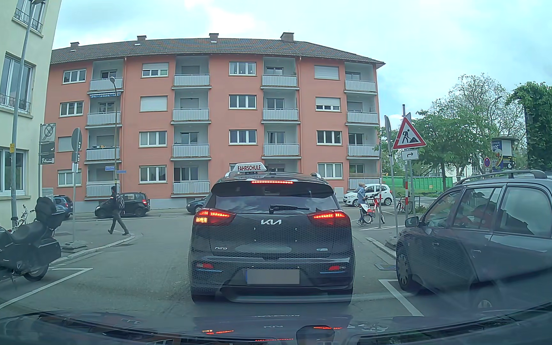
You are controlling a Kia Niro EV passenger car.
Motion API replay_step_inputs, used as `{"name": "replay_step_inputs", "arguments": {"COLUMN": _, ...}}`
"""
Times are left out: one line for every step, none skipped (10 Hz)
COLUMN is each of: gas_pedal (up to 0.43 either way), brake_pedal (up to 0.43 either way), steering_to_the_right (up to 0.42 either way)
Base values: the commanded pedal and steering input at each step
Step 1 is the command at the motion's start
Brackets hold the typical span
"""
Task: Follow the waypoints while adhering to traffic rules and regulations
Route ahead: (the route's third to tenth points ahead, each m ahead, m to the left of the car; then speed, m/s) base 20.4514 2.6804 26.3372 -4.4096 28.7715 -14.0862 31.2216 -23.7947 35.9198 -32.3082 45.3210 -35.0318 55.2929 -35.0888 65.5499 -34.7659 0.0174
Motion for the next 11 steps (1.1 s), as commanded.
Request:
{"name": "replay_step_inputs", "arguments": {"gas_pedal": 0.000, "brake_pedal": 0.165, "steering_to_the_right": 0.002}}
{"name": "replay_step_inputs", "arguments": {"gas_pedal": 0.000, "brake_pedal": 0.165, "steering_to_the_right": 0.001}}
{"name": "replay_step_inputs", "arguments": {"gas_pedal": 0.000, "brake_pedal": 0.165, "steering_to_the_right": 0.001}}
{"name": "replay_step_inputs", "arguments": {"gas_pedal": 0.000, "brake_pedal": 0.165, "steering_to_the_right": 0.002}}
{"name": "replay_step_inputs", "arguments": {"gas_pedal": 0.000, "brake_pedal": 0.165, "steering_to_the_right": 0.001}}
{"name": "replay_step_inputs", "arguments": {"gas_pedal": 0.000, "brake_pedal": 0.165, "steering_to_the_right": 0.002}}
{"name": "replay_step_inputs", "arguments": {"gas_pedal": 0.000, "brake_pedal": 0.165, "steering_to_the_right": 0.001}}
{"name": "replay_step_inputs", "arguments": {"gas_pedal": 0.000, "brake_pedal": 0.165, "steering_to_the_right": 0.002}}
{"name": "replay_step_inputs", "arguments": {"gas_pedal": 0.000, "brake_pedal": 0.165, "steering_to_the_right": 0.002}}
{"name": "replay_step_inputs", "arguments": {"gas_pedal": 0.000, "brake_pedal": 0.165, "steering_to_the_right": 0.001}}
{"name": "replay_step_inputs", "arguments": {"gas_pedal": 0.000, "brake_pedal": 0.165, "steering_to_the_right": 0.001}}
